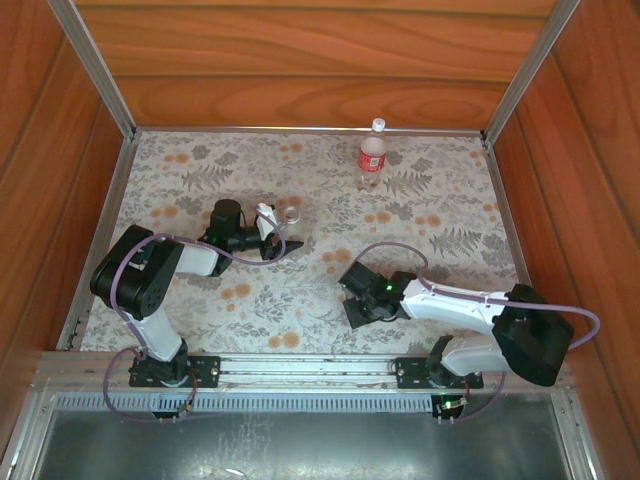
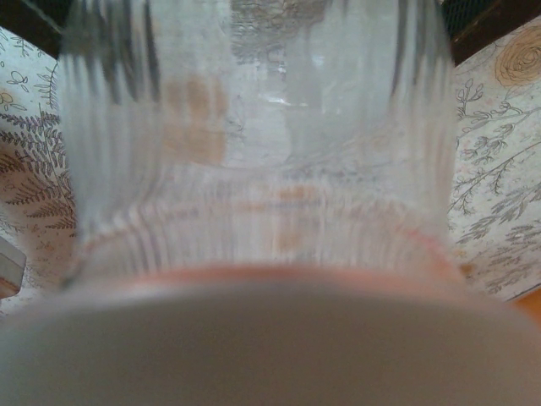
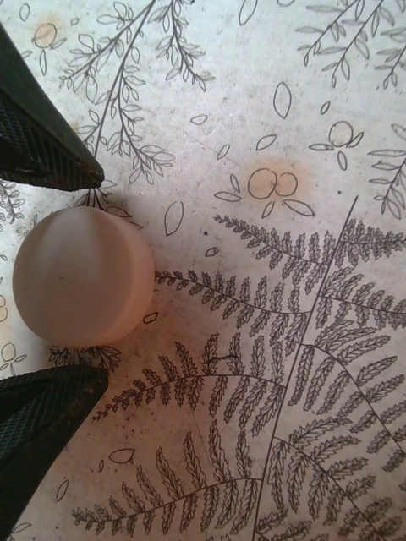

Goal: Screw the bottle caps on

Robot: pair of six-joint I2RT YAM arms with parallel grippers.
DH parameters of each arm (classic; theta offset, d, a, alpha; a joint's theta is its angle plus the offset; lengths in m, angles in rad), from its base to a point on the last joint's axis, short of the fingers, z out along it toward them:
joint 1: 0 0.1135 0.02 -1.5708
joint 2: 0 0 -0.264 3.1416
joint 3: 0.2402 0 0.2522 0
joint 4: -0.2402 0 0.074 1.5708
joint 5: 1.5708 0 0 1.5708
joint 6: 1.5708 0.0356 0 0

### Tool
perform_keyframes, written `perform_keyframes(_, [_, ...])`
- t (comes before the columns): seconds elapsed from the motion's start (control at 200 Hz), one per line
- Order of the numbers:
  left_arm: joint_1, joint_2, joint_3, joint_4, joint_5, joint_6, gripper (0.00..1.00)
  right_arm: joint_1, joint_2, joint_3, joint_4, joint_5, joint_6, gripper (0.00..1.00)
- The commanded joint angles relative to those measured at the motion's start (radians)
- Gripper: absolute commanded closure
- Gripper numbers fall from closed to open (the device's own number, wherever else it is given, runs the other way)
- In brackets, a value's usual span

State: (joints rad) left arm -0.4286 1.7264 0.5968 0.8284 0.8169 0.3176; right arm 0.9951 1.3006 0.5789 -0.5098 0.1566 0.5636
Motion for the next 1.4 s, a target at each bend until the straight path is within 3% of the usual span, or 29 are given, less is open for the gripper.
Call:
perform_keyframes(0.0, [-0.007, -0.001, -0.003, -0.017, 0.011, 0.008, 0.41, 0.009, 0.016, -0.006, 0.002, -0.005, 0.016, 0.43])
perform_keyframes(0.41, [-0.007, -0.007, 0.0, -0.019, 0.014, -0.004, 0.4, 0.009, 0.028, 0.011, -0.017, 0.03, 0.019, 0.55])
perform_keyframes(0.68, [-0.006, -0.025, -0.005, -0.02, 0.025, -0.015, 0.12, 0.008, 0.0, 0.054, -0.035, 0.059, 0.032, 0.58])
perform_keyframes(0.895, [-0.007, -0.072, -0.018, -0.02, -0.011, -0.025, 0.04, -0.029, 0.001, 0.137, -0.066, 0.052, -0.021, 0.58])
perform_keyframes(1.164, [-0.007, -0.069, -0.019, -0.001, -0.044, -0.066, 0.04, -0.095, 0.016, 0.238, -0.098, 0.025, -0.104, 0.58])
perform_keyframes(1.399, [-0.006, -0.065, -0.026, 0.017, -0.046, -0.086, 0.21, -0.135, 0.012, 0.282, -0.107, -0.014, -0.135, 0.58])
